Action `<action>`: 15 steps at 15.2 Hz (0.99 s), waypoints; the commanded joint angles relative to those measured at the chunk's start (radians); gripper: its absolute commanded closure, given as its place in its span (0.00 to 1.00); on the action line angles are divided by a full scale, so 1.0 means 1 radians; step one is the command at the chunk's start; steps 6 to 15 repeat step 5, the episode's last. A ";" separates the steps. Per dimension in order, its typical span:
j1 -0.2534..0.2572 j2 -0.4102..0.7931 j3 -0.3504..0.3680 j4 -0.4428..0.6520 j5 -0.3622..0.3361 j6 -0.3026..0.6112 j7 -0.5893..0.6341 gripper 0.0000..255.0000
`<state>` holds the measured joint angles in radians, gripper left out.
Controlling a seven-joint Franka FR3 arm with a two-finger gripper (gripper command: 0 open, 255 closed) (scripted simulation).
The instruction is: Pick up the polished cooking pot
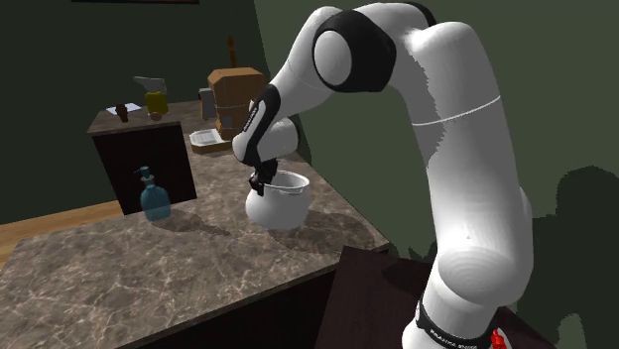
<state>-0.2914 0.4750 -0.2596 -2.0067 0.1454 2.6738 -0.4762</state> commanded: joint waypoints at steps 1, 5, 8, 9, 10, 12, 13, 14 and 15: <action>0.005 -0.026 -0.009 0.005 -0.010 -0.023 0.005 1.00; 0.011 -0.047 -0.015 0.006 -0.018 -0.045 0.010 1.00; 0.011 -0.047 -0.015 0.006 -0.018 -0.045 0.010 1.00; 0.011 -0.047 -0.015 0.006 -0.018 -0.045 0.010 1.00; 0.011 -0.047 -0.015 0.006 -0.018 -0.045 0.010 1.00; 0.011 -0.047 -0.015 0.006 -0.018 -0.045 0.010 1.00; 0.011 -0.047 -0.015 0.006 -0.018 -0.045 0.010 1.00; 0.011 -0.047 -0.015 0.006 -0.018 -0.045 0.010 1.00; 0.011 -0.047 -0.015 0.006 -0.018 -0.045 0.010 1.00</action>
